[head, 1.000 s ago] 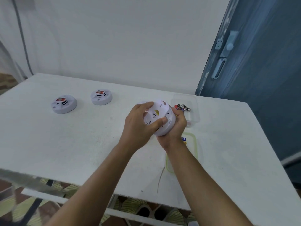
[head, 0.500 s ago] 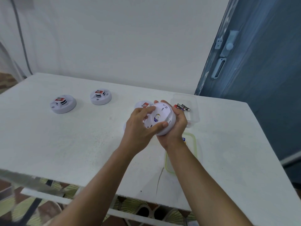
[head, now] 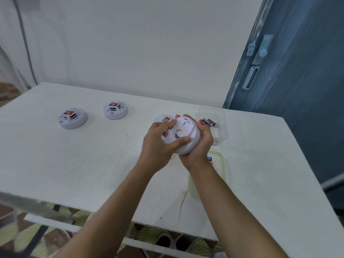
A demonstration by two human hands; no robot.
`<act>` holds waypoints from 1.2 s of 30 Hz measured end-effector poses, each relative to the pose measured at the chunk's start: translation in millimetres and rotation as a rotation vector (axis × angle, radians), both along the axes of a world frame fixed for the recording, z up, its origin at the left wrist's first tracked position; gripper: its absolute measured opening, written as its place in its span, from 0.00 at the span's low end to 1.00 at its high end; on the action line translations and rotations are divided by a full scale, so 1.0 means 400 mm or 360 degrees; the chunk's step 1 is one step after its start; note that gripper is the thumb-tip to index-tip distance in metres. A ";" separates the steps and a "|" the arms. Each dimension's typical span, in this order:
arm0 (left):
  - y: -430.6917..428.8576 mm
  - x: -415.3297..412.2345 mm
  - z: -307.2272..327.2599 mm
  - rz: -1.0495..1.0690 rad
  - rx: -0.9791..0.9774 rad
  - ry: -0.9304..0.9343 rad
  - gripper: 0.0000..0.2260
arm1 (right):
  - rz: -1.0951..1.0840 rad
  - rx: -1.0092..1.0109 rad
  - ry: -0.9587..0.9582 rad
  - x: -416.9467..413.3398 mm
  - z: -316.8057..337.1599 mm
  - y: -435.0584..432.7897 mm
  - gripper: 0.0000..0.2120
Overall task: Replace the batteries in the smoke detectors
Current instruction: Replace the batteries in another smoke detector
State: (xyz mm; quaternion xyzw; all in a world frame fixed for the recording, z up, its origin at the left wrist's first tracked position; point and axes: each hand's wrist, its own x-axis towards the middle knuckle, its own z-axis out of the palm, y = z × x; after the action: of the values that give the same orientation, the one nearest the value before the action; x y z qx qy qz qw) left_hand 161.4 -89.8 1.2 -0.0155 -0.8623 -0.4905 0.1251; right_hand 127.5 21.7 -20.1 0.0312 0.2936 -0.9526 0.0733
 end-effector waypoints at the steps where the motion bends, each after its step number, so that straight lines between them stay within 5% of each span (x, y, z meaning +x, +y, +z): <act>1: -0.001 -0.001 0.001 -0.0006 -0.0001 -0.0004 0.29 | 0.0001 0.0002 0.0002 -0.001 -0.001 0.000 0.17; 29: -0.013 -0.003 0.036 -0.0176 -0.0278 0.0079 0.32 | 0.0032 0.0132 0.0113 -0.013 -0.006 0.007 0.19; 36: -0.009 0.001 0.020 -0.0263 -0.0501 0.0120 0.24 | 0.0027 0.0102 0.0121 -0.013 -0.007 0.005 0.19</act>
State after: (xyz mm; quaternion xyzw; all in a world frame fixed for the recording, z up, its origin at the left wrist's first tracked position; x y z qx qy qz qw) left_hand 161.9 -93.6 9.3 -0.1240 -0.9189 -0.3571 0.1126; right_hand 122.2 23.9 -23.0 -0.0052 0.3268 -0.9425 0.0692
